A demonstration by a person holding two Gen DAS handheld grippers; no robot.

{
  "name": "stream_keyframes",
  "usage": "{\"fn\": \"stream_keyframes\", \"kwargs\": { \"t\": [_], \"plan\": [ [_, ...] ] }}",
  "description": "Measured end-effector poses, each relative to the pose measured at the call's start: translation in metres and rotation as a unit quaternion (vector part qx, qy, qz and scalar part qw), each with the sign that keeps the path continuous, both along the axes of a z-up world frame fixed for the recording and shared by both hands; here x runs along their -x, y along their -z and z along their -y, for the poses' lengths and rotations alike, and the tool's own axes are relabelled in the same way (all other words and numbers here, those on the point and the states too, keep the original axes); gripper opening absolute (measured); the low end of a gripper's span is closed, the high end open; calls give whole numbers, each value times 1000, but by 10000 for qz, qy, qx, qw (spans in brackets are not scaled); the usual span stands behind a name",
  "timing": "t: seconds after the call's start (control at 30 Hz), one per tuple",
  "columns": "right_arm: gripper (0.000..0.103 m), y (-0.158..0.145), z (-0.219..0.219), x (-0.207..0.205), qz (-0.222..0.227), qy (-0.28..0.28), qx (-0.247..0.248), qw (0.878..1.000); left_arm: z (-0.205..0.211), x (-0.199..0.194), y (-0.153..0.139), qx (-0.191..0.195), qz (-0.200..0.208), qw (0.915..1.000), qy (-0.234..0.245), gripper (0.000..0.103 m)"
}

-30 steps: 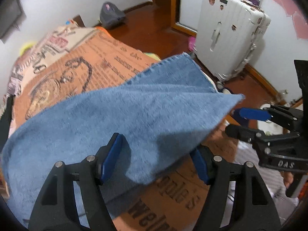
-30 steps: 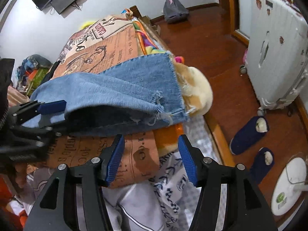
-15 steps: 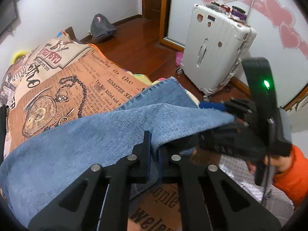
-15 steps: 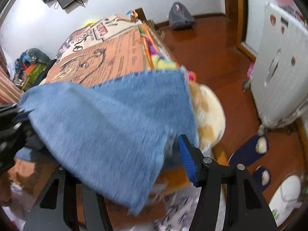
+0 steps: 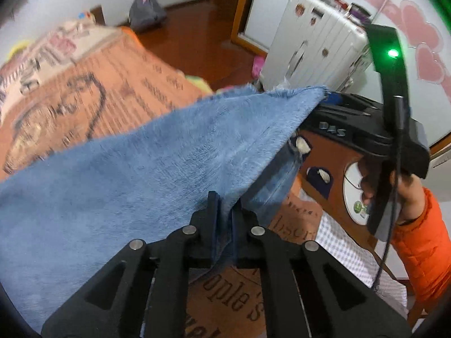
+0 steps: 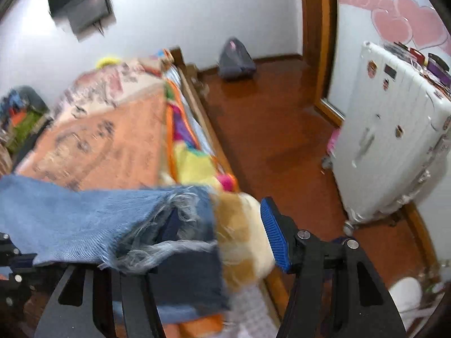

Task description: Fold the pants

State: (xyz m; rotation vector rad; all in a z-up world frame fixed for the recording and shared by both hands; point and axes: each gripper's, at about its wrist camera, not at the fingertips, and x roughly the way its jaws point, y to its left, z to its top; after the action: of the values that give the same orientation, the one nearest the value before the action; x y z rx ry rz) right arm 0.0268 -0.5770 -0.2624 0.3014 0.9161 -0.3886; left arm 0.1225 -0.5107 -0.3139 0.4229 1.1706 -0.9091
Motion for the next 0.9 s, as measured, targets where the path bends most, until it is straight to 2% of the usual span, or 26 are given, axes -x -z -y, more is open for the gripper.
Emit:
{"fn": "stream_keyframes", "kwargs": {
  "t": [0.1,0.23,0.33,0.4,0.53,0.7,0.9],
  "plan": [
    [54,10,12,17,-242,112,-135,9996,1,1,13,-65,-187,9998,-37,7],
    [54,10,23,41,-370,283,-297,9985,5,10,12,-68,-107,9999,103,14],
    [54,2,27,50,-260,309,-489,9980,8,14,11,-43,-163,9996,215,22],
    [54,-4,24,49,-170,249,-595,9978,9,15,8,-20,-167,9996,206,23],
    [54,-15,9,34,-72,-14,-628,9980,5,14,-7,208,-449,9986,203,23],
    [55,-32,-14,24,121,-371,-561,9977,-12,13,-47,472,-69,9988,115,23],
    [57,-55,-53,17,310,-935,-407,9943,-77,-16,-98,768,504,9946,-484,28]
  ]
}}
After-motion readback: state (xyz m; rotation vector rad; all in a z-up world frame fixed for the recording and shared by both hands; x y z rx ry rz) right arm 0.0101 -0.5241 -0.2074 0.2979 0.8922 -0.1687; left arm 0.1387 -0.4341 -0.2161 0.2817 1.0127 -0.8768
